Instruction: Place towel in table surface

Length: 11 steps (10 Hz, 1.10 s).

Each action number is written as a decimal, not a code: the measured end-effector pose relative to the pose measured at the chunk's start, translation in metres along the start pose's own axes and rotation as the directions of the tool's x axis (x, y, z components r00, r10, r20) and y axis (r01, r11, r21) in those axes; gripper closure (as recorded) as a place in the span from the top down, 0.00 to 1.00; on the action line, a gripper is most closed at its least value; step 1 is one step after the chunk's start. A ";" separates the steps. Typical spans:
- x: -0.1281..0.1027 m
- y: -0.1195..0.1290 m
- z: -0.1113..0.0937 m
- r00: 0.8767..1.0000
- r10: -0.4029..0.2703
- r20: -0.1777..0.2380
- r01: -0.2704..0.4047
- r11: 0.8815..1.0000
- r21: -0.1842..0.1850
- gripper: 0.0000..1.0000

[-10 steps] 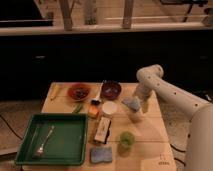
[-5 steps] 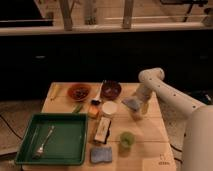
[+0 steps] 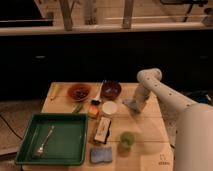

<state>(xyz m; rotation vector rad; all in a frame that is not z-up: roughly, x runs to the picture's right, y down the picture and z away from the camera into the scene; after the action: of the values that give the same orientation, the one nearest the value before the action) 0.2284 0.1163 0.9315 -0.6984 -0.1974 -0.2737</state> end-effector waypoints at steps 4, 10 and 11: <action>0.000 -0.001 0.003 1.000 0.001 0.007 -0.001 1.000 -0.015 0.01; 0.002 -0.008 -0.053 1.000 -0.022 0.003 0.021 0.998 0.058 0.00; 0.001 -0.009 -0.066 0.999 -0.033 0.003 0.033 0.997 0.073 0.00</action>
<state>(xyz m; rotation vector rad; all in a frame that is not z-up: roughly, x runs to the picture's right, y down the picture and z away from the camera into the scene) 0.2319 0.0657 0.8877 -0.6237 -0.2225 -0.2951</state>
